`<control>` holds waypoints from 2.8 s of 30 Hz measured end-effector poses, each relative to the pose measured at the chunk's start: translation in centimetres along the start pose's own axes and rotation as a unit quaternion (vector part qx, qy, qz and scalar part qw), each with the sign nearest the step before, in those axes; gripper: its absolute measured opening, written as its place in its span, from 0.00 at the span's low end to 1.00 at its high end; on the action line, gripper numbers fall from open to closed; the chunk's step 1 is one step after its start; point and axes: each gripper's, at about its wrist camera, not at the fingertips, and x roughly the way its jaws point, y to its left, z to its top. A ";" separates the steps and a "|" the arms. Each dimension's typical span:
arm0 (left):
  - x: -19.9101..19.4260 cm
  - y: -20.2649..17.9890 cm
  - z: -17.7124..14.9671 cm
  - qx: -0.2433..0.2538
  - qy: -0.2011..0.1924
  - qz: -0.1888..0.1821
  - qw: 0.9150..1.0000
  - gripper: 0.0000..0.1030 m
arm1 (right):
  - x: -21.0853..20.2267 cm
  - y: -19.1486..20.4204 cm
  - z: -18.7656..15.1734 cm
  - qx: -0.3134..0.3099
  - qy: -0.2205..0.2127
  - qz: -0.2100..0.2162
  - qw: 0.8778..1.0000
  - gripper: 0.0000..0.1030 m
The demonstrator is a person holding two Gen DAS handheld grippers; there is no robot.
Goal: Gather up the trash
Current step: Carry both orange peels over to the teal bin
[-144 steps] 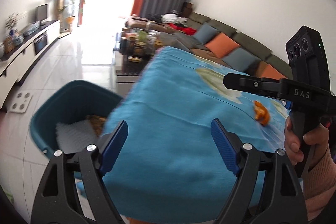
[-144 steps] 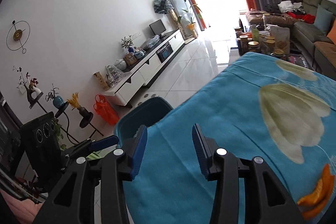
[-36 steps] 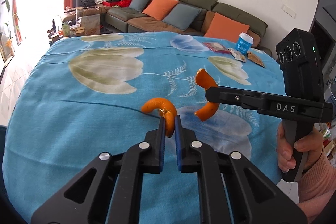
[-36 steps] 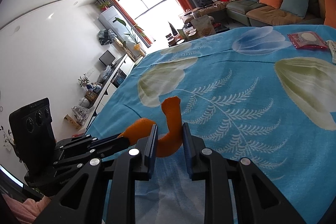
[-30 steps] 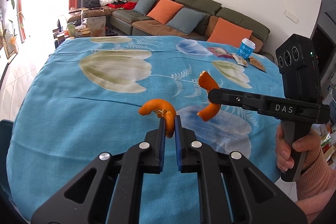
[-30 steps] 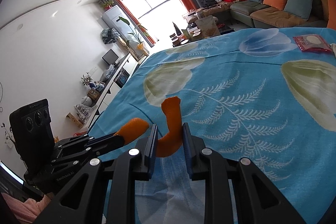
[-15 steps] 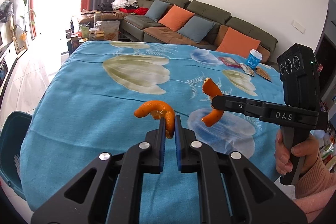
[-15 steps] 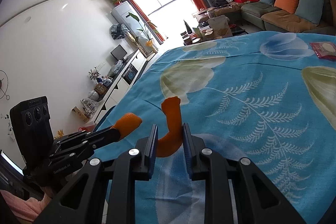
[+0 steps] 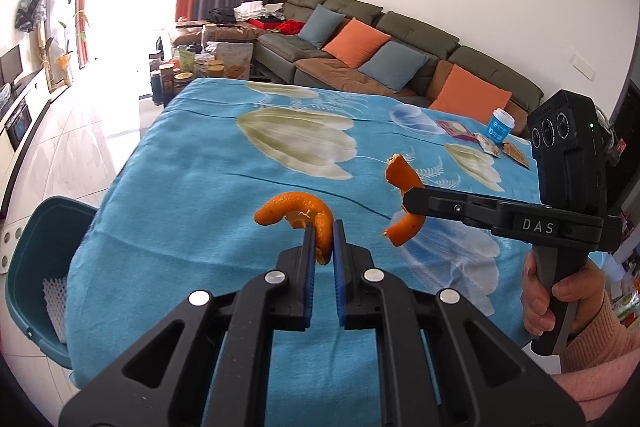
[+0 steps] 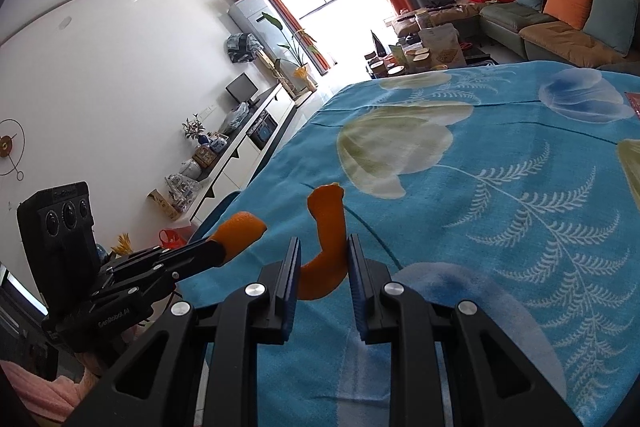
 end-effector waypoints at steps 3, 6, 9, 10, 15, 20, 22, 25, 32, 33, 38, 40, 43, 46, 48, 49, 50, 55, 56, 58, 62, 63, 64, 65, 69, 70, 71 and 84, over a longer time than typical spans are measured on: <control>-0.5 0.7 -0.1 -0.006 -0.003 0.006 1.000 0.08 | 0.6 0.6 0.1 -0.004 0.004 0.006 1.000 0.21; -1.0 1.1 -0.1 -0.011 -0.007 0.012 1.000 0.08 | 1.3 1.3 0.2 -0.007 0.009 0.012 1.000 0.21; -1.4 1.7 -0.3 -0.015 -0.009 0.017 1.000 0.08 | 1.7 1.8 0.3 -0.012 0.013 0.017 1.000 0.21; -1.5 1.8 -0.3 -0.017 -0.009 0.019 1.000 0.08 | 2.0 2.1 0.4 -0.012 0.015 0.019 1.000 0.21; -2.1 2.9 -0.5 -0.028 -0.012 0.028 0.999 0.08 | 2.8 2.9 0.7 -0.017 0.022 0.028 0.999 0.21; -2.7 3.8 -0.6 -0.037 -0.016 0.038 0.998 0.08 | 3.8 4.0 0.9 -0.026 0.029 0.037 0.999 0.21; -3.0 4.1 -0.7 -0.040 -0.017 0.040 0.998 0.08 | 4.1 4.4 0.8 -0.030 0.032 0.040 0.998 0.21; -3.4 4.5 -0.8 -0.043 -0.019 0.045 0.998 0.08 | 4.5 5.1 0.9 -0.035 0.035 0.043 0.998 0.21; -4.0 5.4 -0.9 -0.051 -0.022 0.054 0.997 0.08 | 5.3 5.9 1.0 -0.042 0.040 0.050 0.997 0.21; -4.0 5.6 -0.9 -0.052 -0.023 0.055 0.997 0.08 | 5.4 6.0 1.0 -0.043 0.041 0.050 0.997 0.21; -4.5 6.2 -1.0 -0.057 -0.026 0.063 0.996 0.08 | 6.1 6.5 1.2 -0.049 0.044 0.053 0.996 0.21; -4.6 6.4 -1.0 -0.059 -0.027 0.065 0.996 0.08 | 6.3 6.7 1.3 -0.051 0.045 0.055 0.996 0.21; -4.7 6.7 -0.9 -0.061 -0.028 0.069 0.995 0.08 | 6.6 7.0 1.3 -0.053 0.047 0.057 0.996 0.21; -4.8 7.0 -1.0 -0.062 -0.029 0.072 0.995 0.08 | 7.0 7.2 1.4 -0.054 0.050 0.059 0.995 0.21; -4.9 7.2 -1.0 -0.063 -0.030 0.073 0.995 0.08 | 7.2 7.3 1.4 -0.056 0.052 0.059 0.995 0.21; -4.9 7.3 -0.9 -0.064 -0.031 0.074 0.995 0.08 | 7.3 7.3 1.5 -0.056 0.053 0.060 0.995 0.21; -5.0 7.4 -0.9 -0.065 -0.031 0.075 0.995 0.08 | 7.5 7.4 1.5 -0.057 0.053 0.060 0.995 0.21; -5.2 7.8 -0.9 -0.068 -0.033 0.080 0.994 0.08 | 8.1 7.8 1.8 -0.062 0.058 0.060 0.995 0.21; -5.2 7.9 -0.9 -0.069 -0.034 0.081 0.994 0.08 | 8.3 8.0 1.7 -0.062 0.058 0.060 0.995 0.21; -5.3 8.2 -0.9 -0.070 -0.034 0.083 0.993 0.08 | 8.6 8.2 1.8 -0.065 0.059 0.061 0.994 0.21; -5.5 8.5 -0.9 -0.073 -0.036 0.086 0.993 0.08 | 9.0 8.5 1.9 -0.068 0.062 0.063 0.994 0.21; -5.5 8.7 -0.9 -0.073 -0.037 0.087 0.993 0.08 | 9.2 8.6 1.9 -0.069 0.062 0.063 0.994 0.21; -5.5 8.8 -0.9 -0.074 -0.037 0.087 0.993 0.08 | 9.3 8.6 1.9 -0.069 0.063 0.064 0.994 0.21; -5.6 8.9 -0.9 -0.074 -0.037 0.089 0.993 0.08 | 9.4 8.7 1.9 -0.070 0.064 0.065 0.993 0.21; -5.7 9.4 -0.9 -0.076 -0.039 0.094 0.992 0.08 | 9.7 9.1 1.9 -0.072 0.069 0.067 0.993 0.21; -5.7 9.5 -0.9 -0.077 -0.039 0.095 0.992 0.08 | 9.9 9.3 2.0 -0.073 0.069 0.068 0.993 0.21; -5.8 9.6 -0.9 -0.078 -0.040 0.095 0.992 0.08 | 10.0 9.5 2.0 -0.074 0.069 0.069 0.992 0.21; -6.1 11.4 -0.7 -0.088 -0.044 0.112 0.989 0.08 | 11.3 10.7 2.4 -0.083 0.079 0.076 0.991 0.21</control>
